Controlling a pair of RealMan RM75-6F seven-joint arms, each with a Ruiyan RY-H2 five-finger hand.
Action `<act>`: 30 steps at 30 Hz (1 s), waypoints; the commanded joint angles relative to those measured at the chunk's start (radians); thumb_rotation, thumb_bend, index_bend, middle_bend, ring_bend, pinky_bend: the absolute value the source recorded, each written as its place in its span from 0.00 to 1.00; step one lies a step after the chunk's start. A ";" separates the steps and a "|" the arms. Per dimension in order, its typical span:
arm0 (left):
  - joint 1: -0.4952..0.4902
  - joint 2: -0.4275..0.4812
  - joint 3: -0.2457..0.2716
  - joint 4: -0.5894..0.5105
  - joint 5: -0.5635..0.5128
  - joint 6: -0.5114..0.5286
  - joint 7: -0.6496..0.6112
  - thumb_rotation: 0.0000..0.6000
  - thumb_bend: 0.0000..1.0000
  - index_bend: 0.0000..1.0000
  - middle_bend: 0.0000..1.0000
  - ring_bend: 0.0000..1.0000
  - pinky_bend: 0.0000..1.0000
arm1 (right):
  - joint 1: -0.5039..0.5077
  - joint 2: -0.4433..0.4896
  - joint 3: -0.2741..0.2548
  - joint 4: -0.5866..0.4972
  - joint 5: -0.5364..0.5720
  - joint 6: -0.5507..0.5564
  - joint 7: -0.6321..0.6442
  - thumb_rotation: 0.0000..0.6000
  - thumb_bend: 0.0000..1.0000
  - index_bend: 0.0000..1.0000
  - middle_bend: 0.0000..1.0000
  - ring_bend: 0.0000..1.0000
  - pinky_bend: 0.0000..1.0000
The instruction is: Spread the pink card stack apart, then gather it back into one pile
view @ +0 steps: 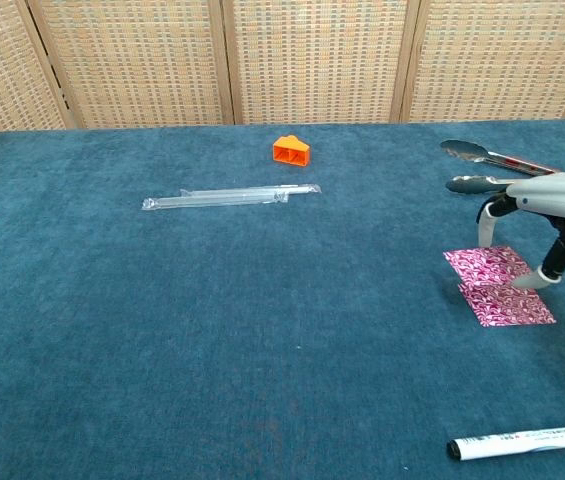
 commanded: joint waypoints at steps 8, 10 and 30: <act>-0.001 0.002 0.003 -0.002 0.010 0.004 -0.002 0.72 0.10 0.17 0.00 0.00 0.00 | -0.043 0.003 -0.031 0.005 -0.019 0.027 0.014 1.00 0.38 0.55 0.16 0.00 0.00; 0.001 0.002 0.003 -0.001 0.009 0.005 -0.003 0.72 0.10 0.17 0.00 0.00 0.00 | -0.046 0.000 -0.031 0.012 -0.024 0.025 0.020 1.00 0.37 0.52 0.15 0.00 0.00; -0.001 -0.004 0.005 -0.001 0.006 0.000 0.001 0.71 0.10 0.17 0.00 0.00 0.00 | -0.055 -0.004 -0.021 0.033 -0.039 0.007 0.031 1.00 0.25 0.29 0.07 0.00 0.00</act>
